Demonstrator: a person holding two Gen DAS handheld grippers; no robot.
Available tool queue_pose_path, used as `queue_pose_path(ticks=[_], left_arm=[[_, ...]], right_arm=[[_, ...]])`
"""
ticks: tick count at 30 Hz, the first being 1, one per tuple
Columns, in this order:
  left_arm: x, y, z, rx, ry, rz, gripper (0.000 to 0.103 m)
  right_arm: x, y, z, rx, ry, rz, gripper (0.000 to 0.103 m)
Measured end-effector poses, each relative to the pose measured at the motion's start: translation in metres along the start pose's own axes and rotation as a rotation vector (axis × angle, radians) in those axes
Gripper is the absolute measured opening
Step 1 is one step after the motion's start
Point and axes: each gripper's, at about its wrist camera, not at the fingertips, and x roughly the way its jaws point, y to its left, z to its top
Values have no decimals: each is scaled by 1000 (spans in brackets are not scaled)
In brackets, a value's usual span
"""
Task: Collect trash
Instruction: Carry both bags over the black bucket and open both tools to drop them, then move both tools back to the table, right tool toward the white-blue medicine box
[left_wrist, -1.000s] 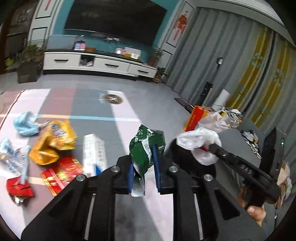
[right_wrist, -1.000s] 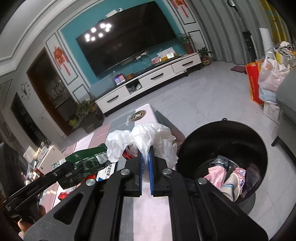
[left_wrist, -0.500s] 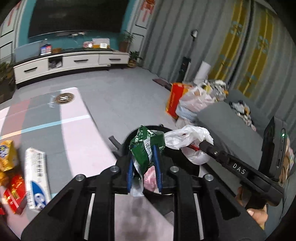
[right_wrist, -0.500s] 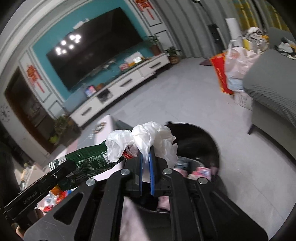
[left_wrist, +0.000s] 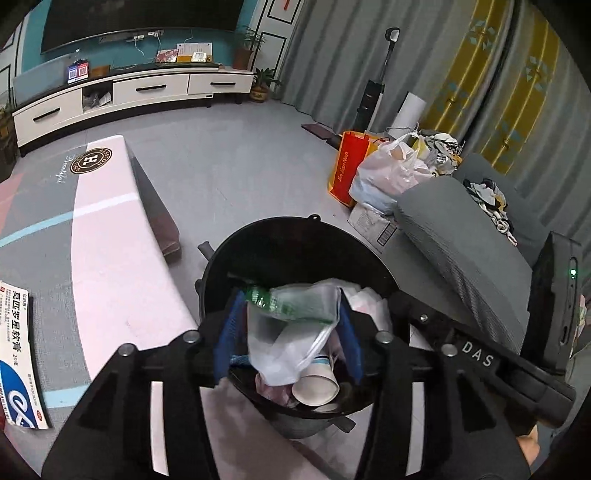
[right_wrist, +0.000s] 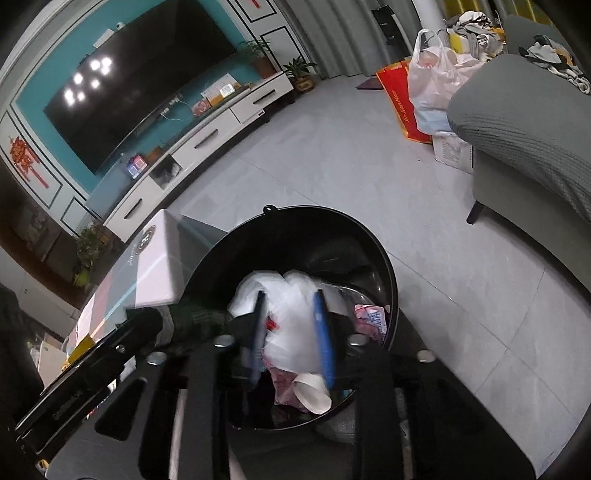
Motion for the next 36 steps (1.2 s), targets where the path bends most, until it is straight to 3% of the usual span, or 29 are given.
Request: queue_pose_path(ticks=[4, 5, 11, 19, 26, 31, 36], left_arm=[[-6, 5, -3, -6, -7, -32, 68], [-8, 6, -4, -8, -9, -37, 75], [-28, 16, -15, -38, -26, -63, 83], [-84, 26, -51, 54, -84, 15, 95], [-144, 82, -88, 46, -105, 109, 98], [-199, 149, -113, -78, -176, 201, 98], [-246, 232, -135, -317, -240, 324, 100]], right_arm=[[0, -5, 0, 32, 5, -7, 45], [0, -5, 0, 35, 4, -7, 45], [-4, 5, 0, 26, 4, -1, 46], [-4, 41, -7, -84, -1, 9, 50], [-2, 93, -27, -187, 36, 72, 51], [6, 153, -53, -293, 91, 170, 52], [21, 206, -83, -418, 148, 210, 57]])
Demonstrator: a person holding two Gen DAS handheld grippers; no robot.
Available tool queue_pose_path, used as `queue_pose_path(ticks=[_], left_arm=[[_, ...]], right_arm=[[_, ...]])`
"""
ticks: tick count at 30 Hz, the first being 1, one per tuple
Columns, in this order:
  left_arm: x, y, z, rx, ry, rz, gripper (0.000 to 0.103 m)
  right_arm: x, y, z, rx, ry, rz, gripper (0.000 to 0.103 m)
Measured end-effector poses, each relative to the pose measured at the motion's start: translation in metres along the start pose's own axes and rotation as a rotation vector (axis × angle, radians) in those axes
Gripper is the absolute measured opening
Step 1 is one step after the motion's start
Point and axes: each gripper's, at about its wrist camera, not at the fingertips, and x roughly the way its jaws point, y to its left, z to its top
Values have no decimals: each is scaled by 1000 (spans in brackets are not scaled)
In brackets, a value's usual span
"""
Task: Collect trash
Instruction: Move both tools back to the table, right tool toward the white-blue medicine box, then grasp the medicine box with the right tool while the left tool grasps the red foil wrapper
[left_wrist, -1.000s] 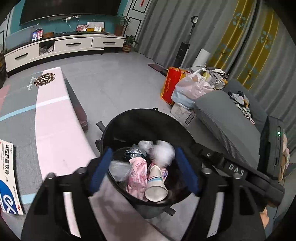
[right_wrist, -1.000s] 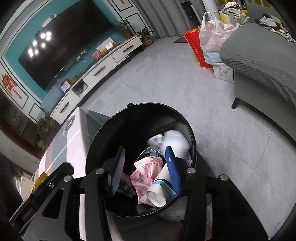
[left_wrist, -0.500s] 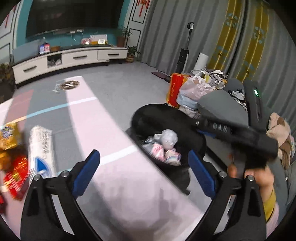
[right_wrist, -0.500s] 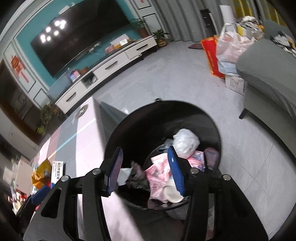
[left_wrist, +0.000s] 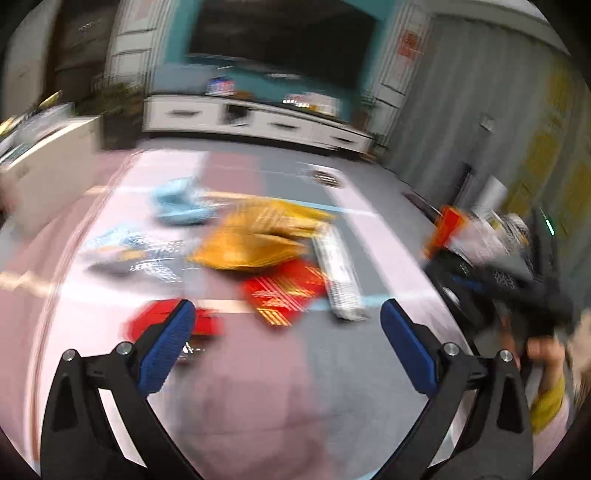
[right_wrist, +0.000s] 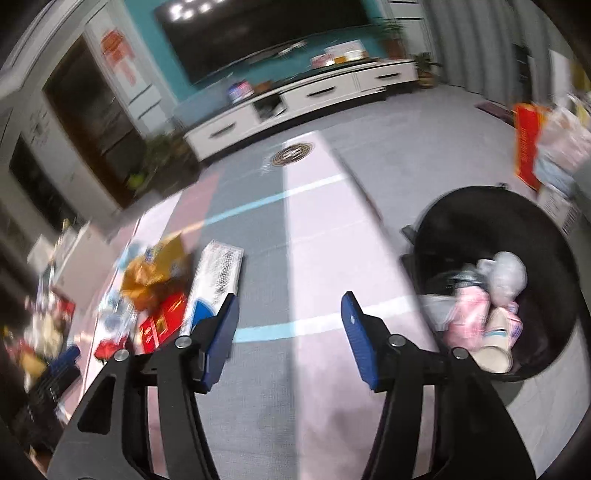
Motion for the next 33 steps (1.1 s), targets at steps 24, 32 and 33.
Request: queue_pose_path(ticks=[24, 32, 33], left_arm=[[51, 78, -17, -214, 159, 116, 78], [56, 69, -23, -188, 213, 111, 26], [56, 68, -24, -188, 214, 112, 22]], right_arm=[[97, 81, -21, -101, 179, 1, 57], [94, 87, -22, -146, 173, -9, 46], [94, 87, -22, -145, 173, -8, 46]])
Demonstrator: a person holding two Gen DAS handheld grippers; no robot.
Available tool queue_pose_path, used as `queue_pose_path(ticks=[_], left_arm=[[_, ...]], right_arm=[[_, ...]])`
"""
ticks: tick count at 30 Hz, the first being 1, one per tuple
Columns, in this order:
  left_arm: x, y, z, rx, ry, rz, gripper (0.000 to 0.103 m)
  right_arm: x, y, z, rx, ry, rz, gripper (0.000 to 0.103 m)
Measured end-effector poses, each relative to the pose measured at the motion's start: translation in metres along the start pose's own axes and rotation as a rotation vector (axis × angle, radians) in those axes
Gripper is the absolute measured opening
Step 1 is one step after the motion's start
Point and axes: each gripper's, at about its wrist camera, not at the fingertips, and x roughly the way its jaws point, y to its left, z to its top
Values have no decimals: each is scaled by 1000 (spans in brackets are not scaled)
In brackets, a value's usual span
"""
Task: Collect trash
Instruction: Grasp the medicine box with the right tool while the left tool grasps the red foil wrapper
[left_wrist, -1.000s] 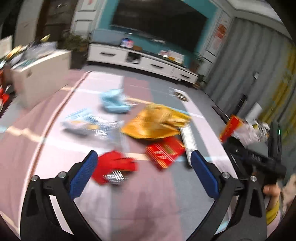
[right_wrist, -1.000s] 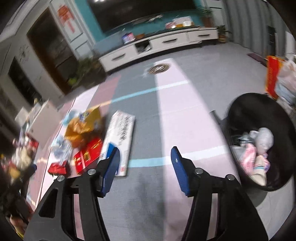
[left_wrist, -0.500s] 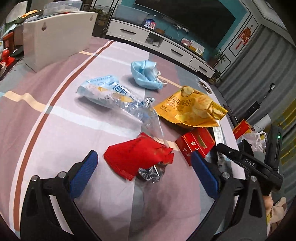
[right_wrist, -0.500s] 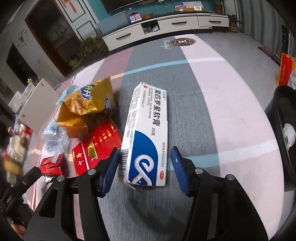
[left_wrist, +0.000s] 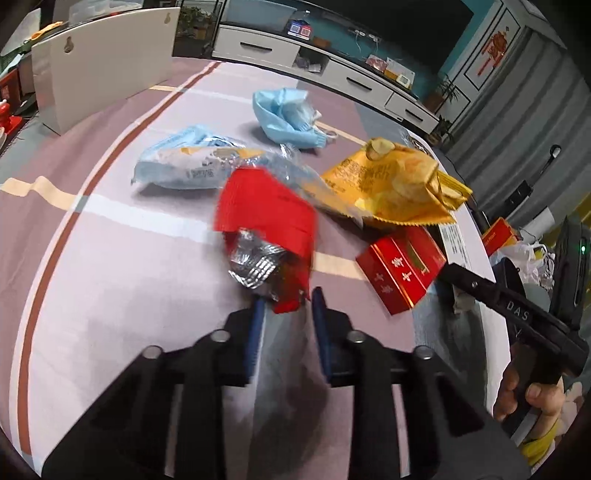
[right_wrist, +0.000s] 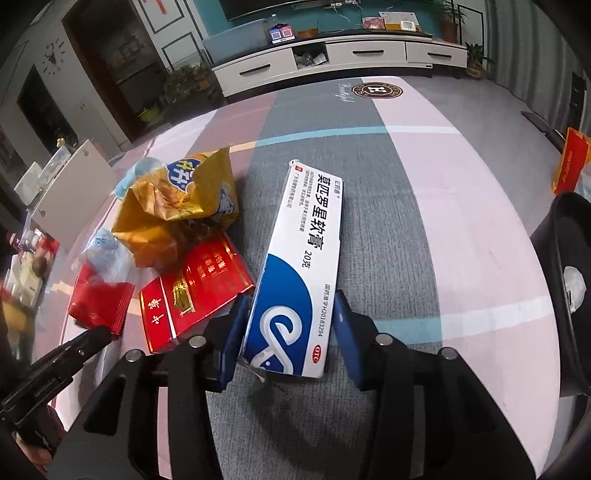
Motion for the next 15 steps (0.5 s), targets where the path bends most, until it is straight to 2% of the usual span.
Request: queue_pose_path(ticks=[3, 12, 13, 14, 15], left_arm=[[-2, 1, -3, -18, 9, -26, 13], [-20, -6, -9, 17, -4, -78, 9], [-21, -3, -10, 6, 4, -92, 11], [-22, 0, -10, -11, 8, -98, 28], [-23, 4, -10, -29, 10, -98, 52]], right_arm=[[-3, -2, -1, 14, -4, 4, 44], [-28, -21, -3, 27, -30, -18, 44], [-30, -25, -4, 30, -31, -22, 44], [-32, -28, -5, 35, -30, -22, 44], [-33, -31, -5, 42, -31, -19, 44]])
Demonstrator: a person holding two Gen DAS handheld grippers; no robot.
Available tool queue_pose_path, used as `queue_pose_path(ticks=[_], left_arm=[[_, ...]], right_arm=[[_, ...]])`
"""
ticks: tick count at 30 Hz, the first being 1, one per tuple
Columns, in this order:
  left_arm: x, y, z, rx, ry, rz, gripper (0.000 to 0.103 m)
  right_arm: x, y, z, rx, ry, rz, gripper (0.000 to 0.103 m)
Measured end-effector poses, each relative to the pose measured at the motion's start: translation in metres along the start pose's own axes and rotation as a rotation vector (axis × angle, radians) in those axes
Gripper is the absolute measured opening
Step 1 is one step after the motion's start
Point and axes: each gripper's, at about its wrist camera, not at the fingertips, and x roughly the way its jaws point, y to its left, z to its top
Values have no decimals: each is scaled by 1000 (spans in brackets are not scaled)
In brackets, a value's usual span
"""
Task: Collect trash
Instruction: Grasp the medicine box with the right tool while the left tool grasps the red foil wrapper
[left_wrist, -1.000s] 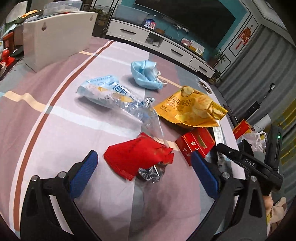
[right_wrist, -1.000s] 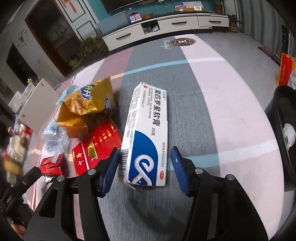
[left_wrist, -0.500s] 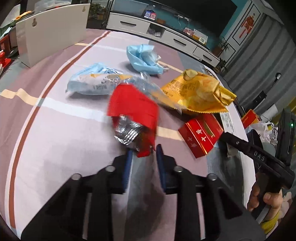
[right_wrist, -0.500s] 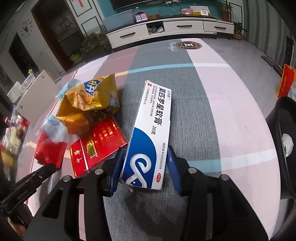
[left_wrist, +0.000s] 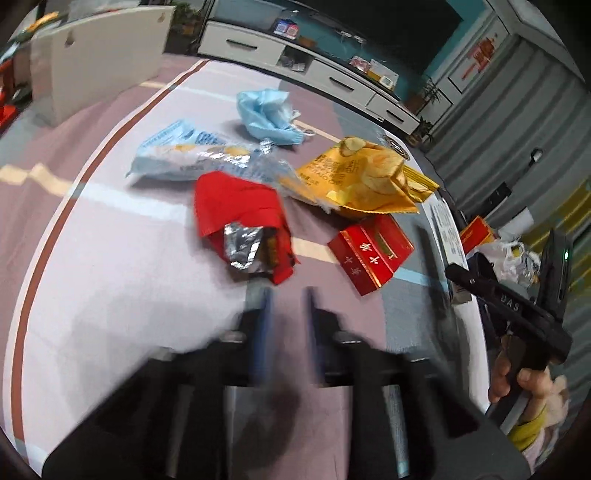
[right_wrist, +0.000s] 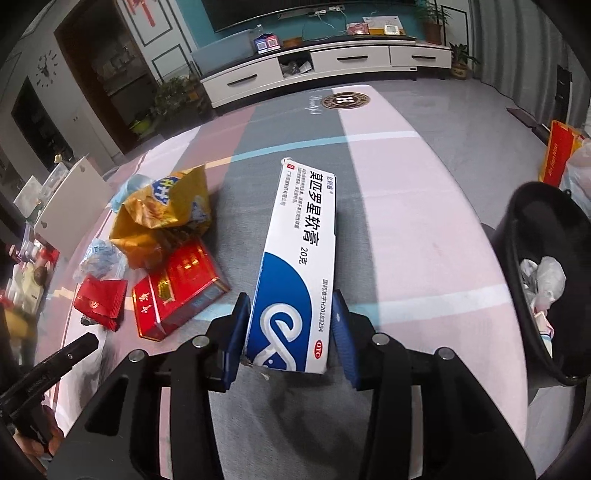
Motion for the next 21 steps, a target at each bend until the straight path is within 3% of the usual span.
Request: queue_pose_path(ticks=[1, 11, 14, 18, 21], left_arm=[[-1, 2, 0, -8, -8, 8, 56], [13, 4, 43, -58, -110, 65, 56], [26, 5, 48, -70, -101, 94, 39], [24, 1, 49, -53, -137, 117, 25], [24, 1, 47, -55, -137, 94, 20]], right_arm=[[-1, -3, 0, 6, -2, 2, 44], [-7, -2, 1, 8, -20, 26, 45], [-5, 3, 1, -8, -17, 22, 45], [-4, 0, 2, -3, -14, 20, 45], [-5, -3, 4, 3, -17, 19, 45]])
